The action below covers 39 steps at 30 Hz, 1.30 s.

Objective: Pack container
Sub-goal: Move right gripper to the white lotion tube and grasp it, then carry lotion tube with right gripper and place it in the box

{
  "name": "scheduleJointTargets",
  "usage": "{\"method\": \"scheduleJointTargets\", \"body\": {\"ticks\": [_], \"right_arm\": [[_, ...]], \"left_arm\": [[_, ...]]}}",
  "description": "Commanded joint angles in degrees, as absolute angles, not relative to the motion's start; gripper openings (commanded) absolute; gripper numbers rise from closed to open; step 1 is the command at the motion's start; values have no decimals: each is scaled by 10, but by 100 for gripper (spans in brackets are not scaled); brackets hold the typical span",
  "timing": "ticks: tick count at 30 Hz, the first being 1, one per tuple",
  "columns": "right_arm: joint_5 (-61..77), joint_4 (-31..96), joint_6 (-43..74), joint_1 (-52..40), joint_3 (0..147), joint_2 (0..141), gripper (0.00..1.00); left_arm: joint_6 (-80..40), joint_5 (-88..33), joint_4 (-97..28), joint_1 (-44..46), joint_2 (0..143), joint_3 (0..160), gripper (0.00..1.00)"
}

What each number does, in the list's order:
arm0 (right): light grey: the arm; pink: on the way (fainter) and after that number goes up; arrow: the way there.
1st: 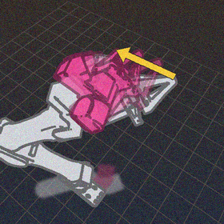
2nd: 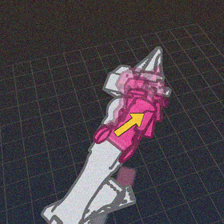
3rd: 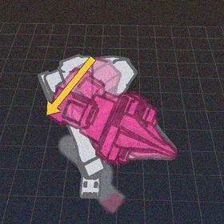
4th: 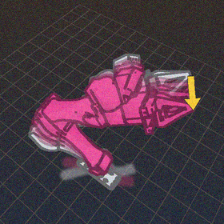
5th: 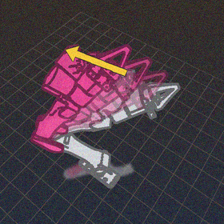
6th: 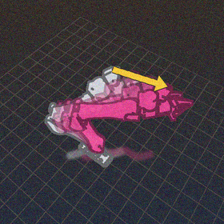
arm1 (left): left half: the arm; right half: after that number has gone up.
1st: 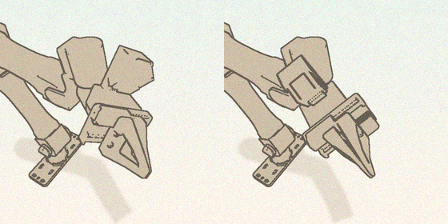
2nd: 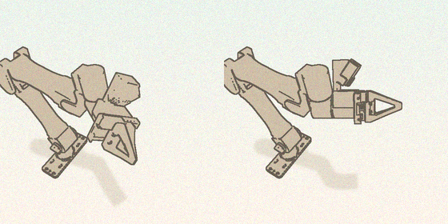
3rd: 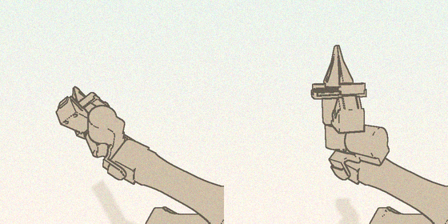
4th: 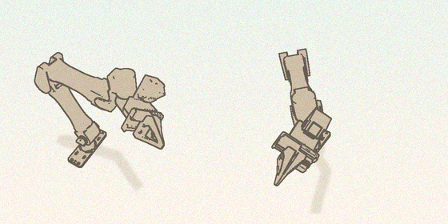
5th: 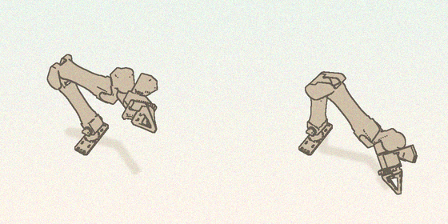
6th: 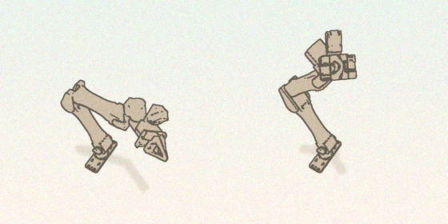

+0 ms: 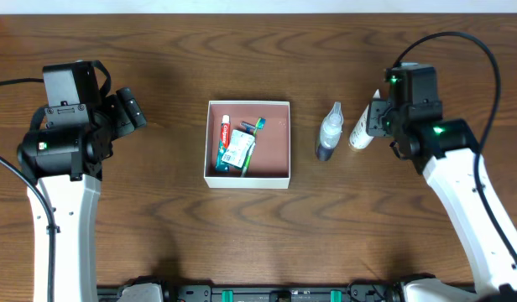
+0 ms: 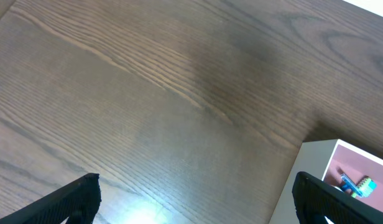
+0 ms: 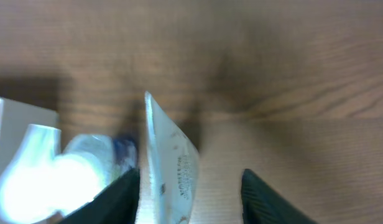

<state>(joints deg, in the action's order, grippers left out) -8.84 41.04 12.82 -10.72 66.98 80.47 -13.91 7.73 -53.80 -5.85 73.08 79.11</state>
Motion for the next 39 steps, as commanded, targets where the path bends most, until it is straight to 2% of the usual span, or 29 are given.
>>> {"method": "scheduleJointTargets", "body": {"ticks": [1,2,3,10,14,24,33,39], "right_arm": [[-97,409,133,-104,671,813,21],[-97,404,133,-103,672,811,7],[-97,400,135,-103,673,806,1],[-172,396,143,-102,701,734,1],[-136,408,143,-110,734,677,1],[-81,436,143,-240,787,595,1],[-39,385,102,-389,787,667,1],[-55,357,117,-406,787,806,1]], "left_arm": [[-142,82,-540,-61,730,797,98],[-142,82,-540,-61,730,797,98],[-142,82,-540,-61,730,797,98],[-142,82,-540,-61,730,797,98],[-142,82,-540,-61,730,797,98],[-142,82,-540,-61,730,797,98],[-142,82,-540,-61,730,797,98],[-142,82,-540,-61,730,797,98]]}}
